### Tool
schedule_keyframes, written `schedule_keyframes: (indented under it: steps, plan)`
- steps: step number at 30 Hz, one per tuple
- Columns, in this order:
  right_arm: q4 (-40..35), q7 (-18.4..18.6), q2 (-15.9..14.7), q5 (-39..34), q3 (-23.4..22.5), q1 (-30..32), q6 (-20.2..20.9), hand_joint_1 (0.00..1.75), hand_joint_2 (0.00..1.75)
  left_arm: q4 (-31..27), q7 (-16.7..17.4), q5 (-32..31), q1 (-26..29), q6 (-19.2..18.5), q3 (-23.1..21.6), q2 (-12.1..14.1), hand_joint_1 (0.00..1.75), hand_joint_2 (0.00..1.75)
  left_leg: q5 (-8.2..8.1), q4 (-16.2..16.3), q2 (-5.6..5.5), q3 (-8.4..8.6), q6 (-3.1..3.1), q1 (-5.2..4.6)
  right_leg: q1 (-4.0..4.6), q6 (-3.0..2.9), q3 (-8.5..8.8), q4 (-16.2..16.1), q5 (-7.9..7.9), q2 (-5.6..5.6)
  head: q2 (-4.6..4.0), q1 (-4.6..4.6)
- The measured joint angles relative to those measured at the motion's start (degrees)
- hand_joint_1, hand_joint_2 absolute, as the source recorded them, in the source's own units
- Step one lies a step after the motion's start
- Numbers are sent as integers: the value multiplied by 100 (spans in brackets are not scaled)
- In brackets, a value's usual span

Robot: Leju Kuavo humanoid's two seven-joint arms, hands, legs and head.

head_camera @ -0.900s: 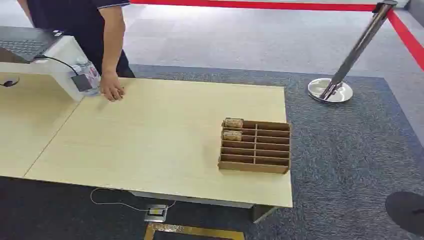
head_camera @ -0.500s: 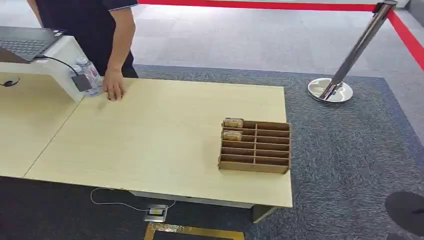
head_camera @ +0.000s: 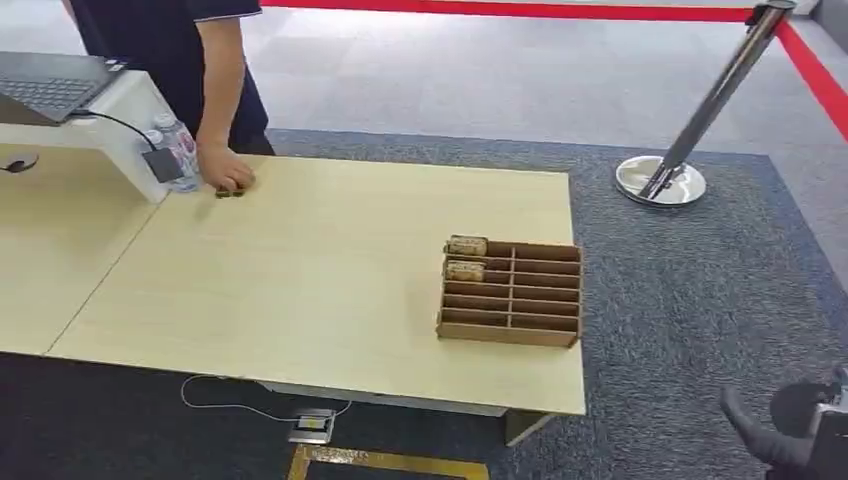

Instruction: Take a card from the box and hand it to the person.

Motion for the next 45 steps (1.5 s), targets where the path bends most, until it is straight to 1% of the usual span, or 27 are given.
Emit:
schedule_keyframes:
  steps: [2, 4, 7, 9, 14, 16, 21, 23, 25, 30, 32, 38, 40, 42, 45]
  plan:
    - [-483, 13, -74, 130, 572, 151, -281, 0, 175, 0, 13, -13, 0, -15, 0, -9, 0, 175, 0, 0, 0, 0, 0, -1, 0, 0, 0, 0, 0, 0, 0, 0]
    - [-791, 64, -213, 271, 1071, 218, -465, 0, 175, 0, 20, -33, -1, -53, 0, -9, 0, 175, 0, 0, 0, 0, 0, -1, 0, 0, 1, 0, 0, 0, 0, 2]
    - [-1041, 249, -551, 701, 1952, 135, -561, 0, 175, 0, 17, -55, -11, -112, 0, -9, 0, 175, 0, 0, 2, -2, 0, 0, 0, 0, 3, 0, 1, 0, 0, 2]
    - [-1054, 379, -707, 925, 2391, -4, -594, 0, 175, 0, 2, -87, -16, -136, -2, -9, 0, 175, 2, 0, 2, 1, -1, 0, 0, 1, 4, 0, 2, 0, 0, 0]
    - [-791, 870, -1003, 1669, 3473, -771, -732, 0, 175, 0, -55, -146, -45, -195, -9, -4, 0, 175, 5, 0, 6, 4, -4, 3, 1, -3, 3, 3, 6, 0, 0, 0]
    - [-599, 1012, -1058, 1764, 3829, -1078, -716, 0, 175, 0, -90, -146, -53, -208, -9, -4, 0, 175, 6, 0, 6, 4, -4, 3, 1, -3, 4, 4, 6, 0, 0, 0]
    - [138, 1495, -1111, 2142, 4694, -1960, -439, 0, 175, 0, -85, -149, -69, -214, -9, 2, 0, 175, 7, 0, 5, 3, -5, 3, 1, -4, 2, 7, 6, 0, 0, 0]
    - [411, 1607, -1111, 2236, 4927, -2217, -432, 0, 175, 0, -57, -153, -66, -212, -9, 2, 0, 175, 7, 0, 5, 3, -5, 3, 1, -4, 2, 7, 6, 0, 0, 0]
    - [627, 1712, -1111, 2328, 5063, -2407, -423, 0, 175, 0, -33, -181, -67, -204, -11, 2, 0, 175, 7, 0, 5, 1, -5, 3, 1, -4, 1, 7, 6, 0, 0, 0]
    - [1178, 2357, -1108, 3185, 5411, -2781, -655, 0, 175, 0, 57, -234, -68, -186, -28, 4, 0, 175, 6, 0, 4, -1, -5, 3, 1, -4, -1, 6, 6, 0, 0, 0]
    - [1387, 2503, -1106, 3421, 5531, -2898, -725, 0, 175, 0, 77, -234, -68, -186, -33, 4, 0, 175, 6, 0, 4, -2, -5, 3, 1, -4, -2, 6, 6, 0, 0, 0]
    - [1914, 2686, -995, 3385, 5706, -3130, -823, 0, 175, 0, 103, -236, -67, -184, -33, 7, 0, 175, 6, 0, 3, -3, -5, 3, 1, -4, -3, 7, 6, 0, 0, 2]
    - [2023, 2810, -960, 3444, 5738, -3188, -867, 0, 175, 0, 107, -254, -66, -184, -39, 9, 0, 175, 6, 0, 3, -3, -5, 3, 1, -4, -4, 6, 6, 0, 0, 0]
    - [2126, 2982, -929, 3626, 5787, -3239, -900, 0, 175, 0, 107, -273, -67, -186, -52, 11, 0, 175, 6, 0, 3, -3, -5, 3, 1, -4, -4, 6, 6, 0, 0, 0]
    - [2246, 3340, -857, 4147, 5881, -3286, -961, 0, 175, 0, 105, -317, -68, -206, -61, 15, 0, 175, 6, 0, 3, -5, -5, 3, 1, -4, -5, 7, 6, 0, 0, 0]
